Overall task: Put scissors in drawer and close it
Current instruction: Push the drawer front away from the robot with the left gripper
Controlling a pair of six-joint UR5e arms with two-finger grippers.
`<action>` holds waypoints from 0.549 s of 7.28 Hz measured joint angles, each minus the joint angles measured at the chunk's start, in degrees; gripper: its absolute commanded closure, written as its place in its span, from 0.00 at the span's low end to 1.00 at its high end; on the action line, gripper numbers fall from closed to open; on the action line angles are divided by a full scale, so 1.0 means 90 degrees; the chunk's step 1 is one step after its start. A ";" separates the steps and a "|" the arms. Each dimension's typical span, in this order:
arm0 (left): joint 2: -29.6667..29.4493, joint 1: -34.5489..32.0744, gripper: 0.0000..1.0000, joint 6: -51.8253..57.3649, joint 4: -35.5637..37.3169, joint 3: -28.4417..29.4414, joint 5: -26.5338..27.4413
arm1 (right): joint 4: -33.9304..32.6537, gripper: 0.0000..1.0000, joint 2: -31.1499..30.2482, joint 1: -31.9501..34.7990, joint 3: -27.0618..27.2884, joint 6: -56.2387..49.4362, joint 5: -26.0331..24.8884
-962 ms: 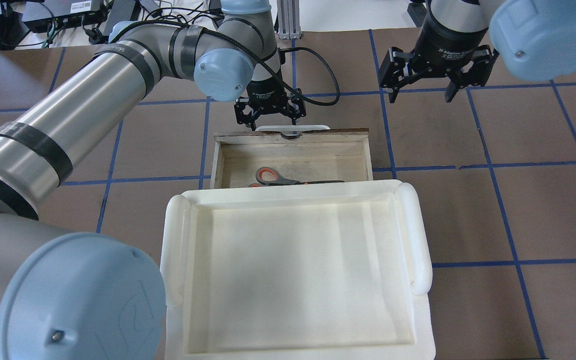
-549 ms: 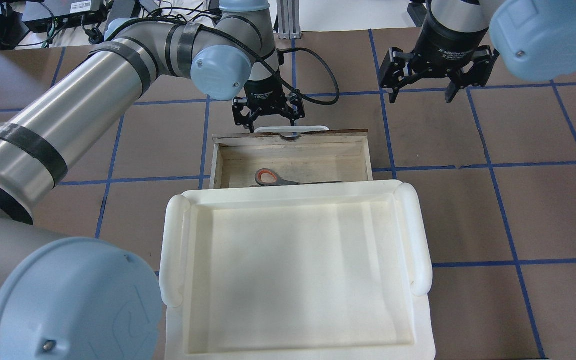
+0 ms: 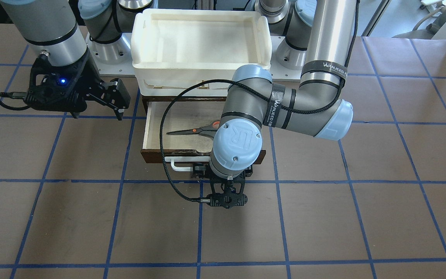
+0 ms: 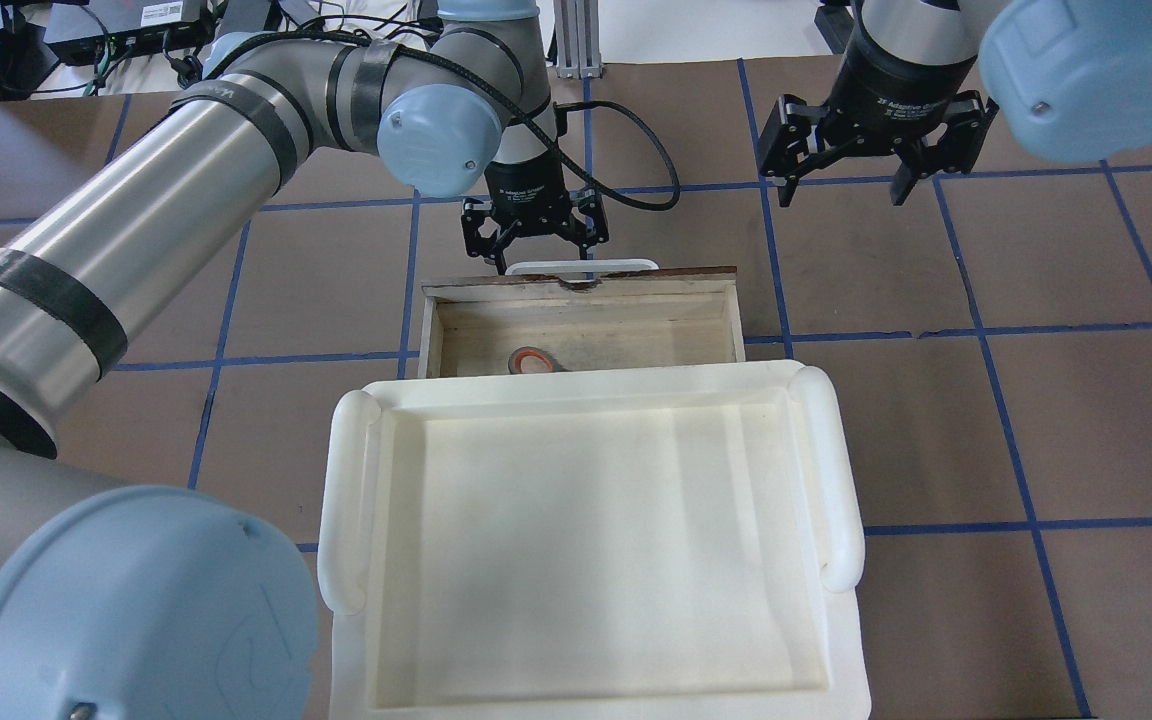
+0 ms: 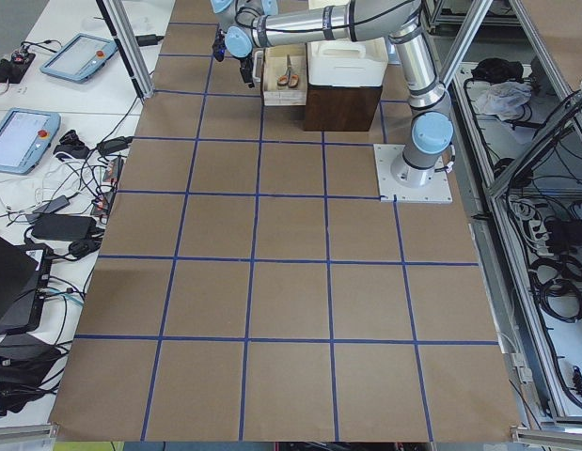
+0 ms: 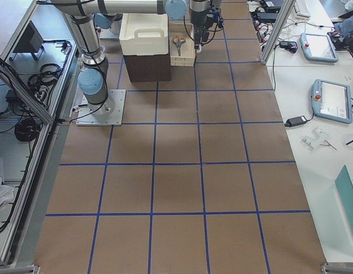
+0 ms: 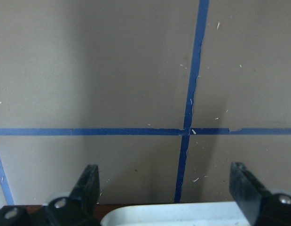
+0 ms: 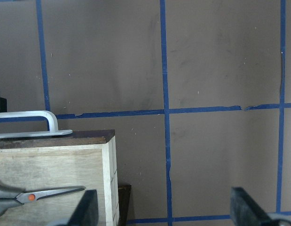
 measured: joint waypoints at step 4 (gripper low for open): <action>0.0287 0.0018 0.00 0.0017 -0.0073 -0.0379 0.0009 | 0.0014 0.00 0.0000 -0.0006 0.0000 0.0020 -0.0010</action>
